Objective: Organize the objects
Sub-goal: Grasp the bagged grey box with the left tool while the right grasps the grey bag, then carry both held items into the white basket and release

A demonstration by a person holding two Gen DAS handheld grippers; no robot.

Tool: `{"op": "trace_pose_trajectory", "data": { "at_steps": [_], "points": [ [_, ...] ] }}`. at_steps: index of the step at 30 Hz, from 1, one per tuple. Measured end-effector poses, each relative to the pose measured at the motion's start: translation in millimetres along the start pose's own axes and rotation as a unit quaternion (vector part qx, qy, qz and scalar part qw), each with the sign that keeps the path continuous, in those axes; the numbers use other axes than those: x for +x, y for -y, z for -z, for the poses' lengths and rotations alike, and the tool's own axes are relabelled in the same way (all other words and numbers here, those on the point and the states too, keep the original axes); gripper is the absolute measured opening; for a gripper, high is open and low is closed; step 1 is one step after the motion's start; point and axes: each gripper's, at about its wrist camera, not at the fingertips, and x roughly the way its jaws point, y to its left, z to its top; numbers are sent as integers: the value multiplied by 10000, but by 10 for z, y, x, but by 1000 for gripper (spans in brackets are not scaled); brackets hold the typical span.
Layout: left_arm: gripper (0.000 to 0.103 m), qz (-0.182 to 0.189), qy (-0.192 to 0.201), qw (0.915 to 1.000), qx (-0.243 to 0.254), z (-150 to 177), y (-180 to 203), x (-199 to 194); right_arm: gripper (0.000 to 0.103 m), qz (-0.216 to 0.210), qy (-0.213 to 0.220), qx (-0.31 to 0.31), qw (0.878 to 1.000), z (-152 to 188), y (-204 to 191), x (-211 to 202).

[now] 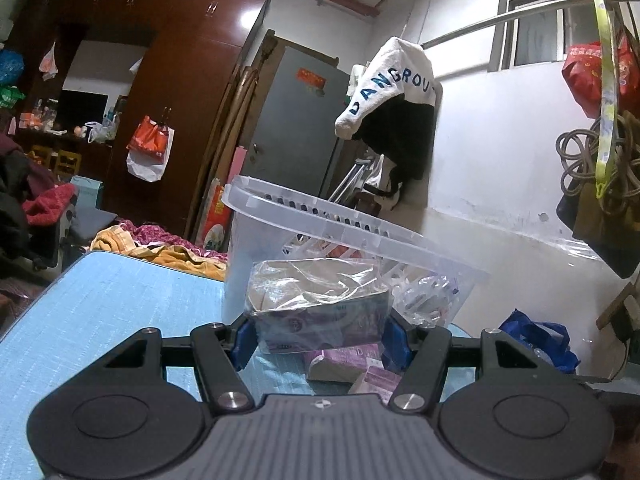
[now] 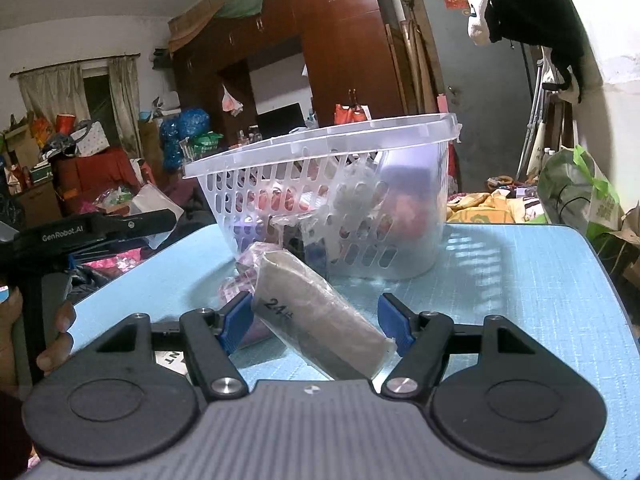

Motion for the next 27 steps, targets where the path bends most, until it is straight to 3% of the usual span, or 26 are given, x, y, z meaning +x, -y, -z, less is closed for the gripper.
{"op": "trace_pose_trajectory", "data": {
  "at_steps": [15,20,23,27],
  "points": [
    [66,18,58,10000,-25,13,-34,-74,72,2,79,48,10000,2,15,-18],
    [66,69,87,9999,-76,16,-62,-97,72,104,557,148,9983,46,34,-159],
    [66,124,295,9995,-54,13,-39,-182,72,160,812,234,9963,50,54,-237],
    [66,320,605,9976,80,-248,82,-285,72,138,1317,258,9909,-282,-38,-428]
  ]
}}
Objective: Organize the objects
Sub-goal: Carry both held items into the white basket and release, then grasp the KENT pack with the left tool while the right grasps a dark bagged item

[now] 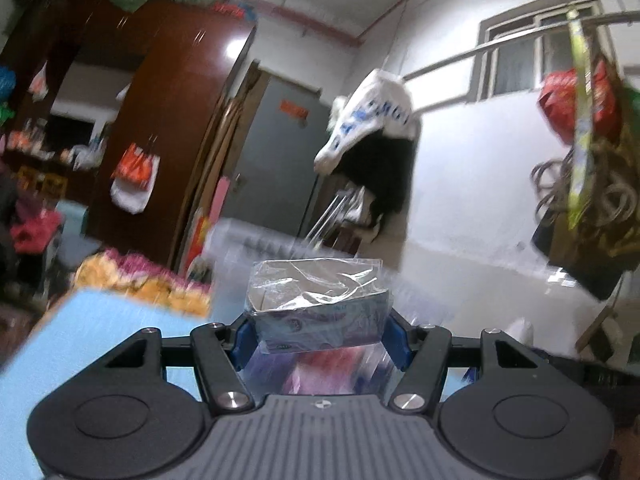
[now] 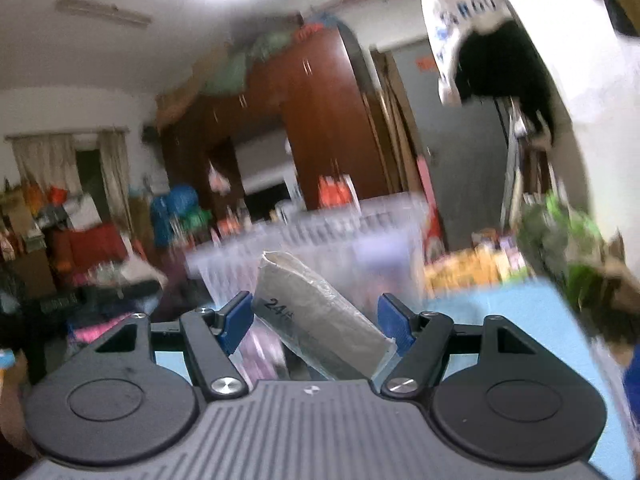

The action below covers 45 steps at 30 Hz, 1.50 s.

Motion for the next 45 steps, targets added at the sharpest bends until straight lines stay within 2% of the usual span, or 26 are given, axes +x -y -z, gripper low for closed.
{"op": "trace_pose_trajectory", "data": {
  "at_steps": [3,5,7,9,10,11,12,13,14,15,17,20,22,24,27,29,31,36,38,39,41,45],
  "points": [
    [66,11,138,9995,282,-427,158,183,72,87,119,-424,9990,-494,-192,212],
    [66,-139,18,9990,417,-666,214,448,72,162,33,-672,9976,-799,-257,511],
    [66,-273,-250,9986,371,-821,185,741,72,379,-179,-820,9957,-986,-248,846],
    [66,-280,-770,9959,375,-875,131,1067,73,490,-455,-833,9943,-1067,-185,1175],
    [66,-428,-1029,9929,417,-855,107,1229,75,556,-547,-859,9932,-1064,-161,1293],
    [69,-600,-1184,9900,477,-818,91,1331,81,650,-655,-935,9913,-1042,-144,1406],
    [75,-742,-1315,9871,531,-777,76,1405,87,734,-710,-999,9897,-1000,-143,1462],
    [77,-807,-1432,9848,565,-732,68,1456,100,788,-769,-1034,9885,-963,-140,1514],
    [79,-783,-1447,9847,583,-700,66,1445,103,774,-818,-1028,9883,-918,-132,1501],
    [86,-715,-1394,9859,588,-671,75,1407,103,727,-801,-964,9894,-895,-123,1453],
    [92,-613,-1309,9879,572,-661,100,1337,103,539,-710,-719,9934,-885,-69,1328],
    [92,-649,-1234,9876,717,-641,159,1154,103,417,-790,-409,9952,-878,-12,1130],
    [92,-754,-1131,9865,917,-513,200,884,103,129,-829,-433,9955,-746,-43,931],
    [94,-730,-1256,9846,975,-311,237,607,103,12,-1085,-494,9929,-568,-78,845],
    [94,-562,-1727,9802,795,95,226,321,102,17,-1524,-665,9861,-234,-145,863],
    [94,-442,-2007,9767,620,345,238,202,88,-66,-1729,-478,9838,-96,-131,960],
    [94,-338,-2088,9759,532,514,261,116,88,-139,-1716,-392,9843,-24,-140,987],
    [94,-478,-2201,9715,744,631,365,198,84,-4,-1968,-456,9794,94,-219,1192],
    [94,-558,-2222,9692,902,650,428,228,67,-3,-2058,-420,9777,107,-237,1262],
    [94,-569,-2223,9686,958,691,472,204,63,33,-2072,-437,9773,102,-246,1270],
    [94,-601,-2216,9674,1068,750,536,218,37,87,-2118,-435,9763,105,-233,1270],
    [94,-781,-2171,9639,1327,817,634,252,37,147,-1994,-305,9793,99,-95,1061]
  ]
}}
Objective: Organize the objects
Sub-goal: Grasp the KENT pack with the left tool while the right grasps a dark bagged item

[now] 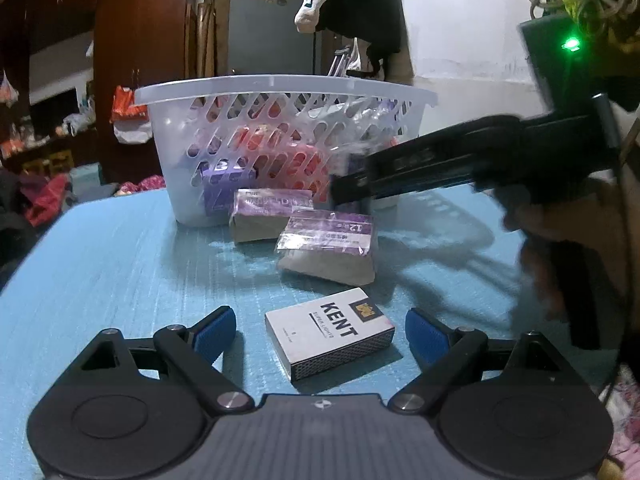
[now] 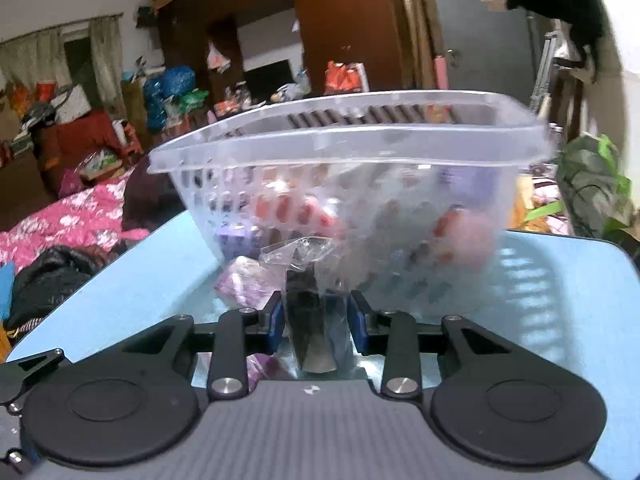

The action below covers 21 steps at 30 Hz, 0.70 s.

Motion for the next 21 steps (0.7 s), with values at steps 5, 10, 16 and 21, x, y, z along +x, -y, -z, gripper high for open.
{"op": "trace_pose_trajectory", "data": {
  "at_steps": [5,10,16,21],
  "points": [
    [80,-140,90,9998,62,2,92,16,37,51,271,131,9995,91,141,-289],
    [69,223,345,9979,-492,13,-84,-24,37,-20,535,213,9983,238,156,-536],
    [69,218,813,9953,-473,-25,-142,-191,37,7,676,377,9970,344,143,-582],
    [69,274,1073,9934,-289,-42,-167,-245,37,10,723,439,9964,420,149,-548]
  ]
}}
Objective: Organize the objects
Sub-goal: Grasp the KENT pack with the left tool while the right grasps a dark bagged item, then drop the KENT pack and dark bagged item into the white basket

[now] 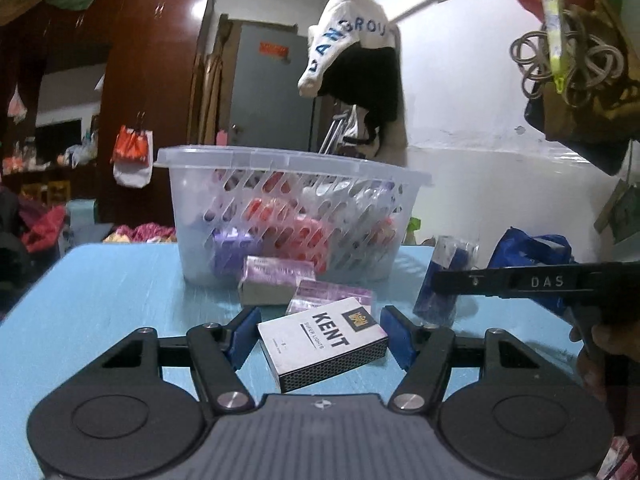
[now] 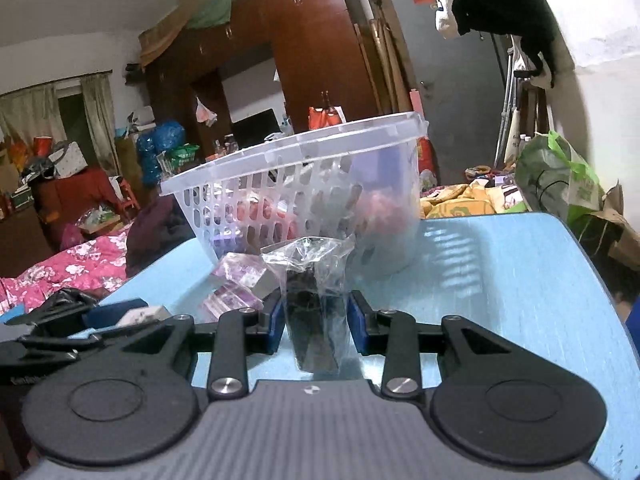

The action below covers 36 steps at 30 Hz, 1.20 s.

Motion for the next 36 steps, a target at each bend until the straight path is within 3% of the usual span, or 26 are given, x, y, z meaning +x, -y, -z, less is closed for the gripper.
{"op": "trace_pose_trajectory", "data": {
  "at_steps": [8,25,29,30,34,36],
  "points": [
    [69,-72,283,9994,-182,-19,-195,-77,37,-73,266,29,9996,52,18,-78],
    [69,82,257,9989,-379,-22,-258,-60,37,-142,566,-86,9983,49,-36,-175],
    [69,816,174,9940,-710,-395,-388,-13,37,-321,998,-17,9945,-280,-68,-394],
    [69,843,223,9937,-709,-538,-402,13,37,-333,1102,-74,9933,-420,-91,-430],
    [69,605,295,9956,-658,-1206,-479,298,37,-267,1155,-428,9920,-1124,-200,-271],
    [69,364,11,9973,-640,-1490,-512,567,37,-46,1038,-677,9923,-1387,-251,-30]
  ]
}}
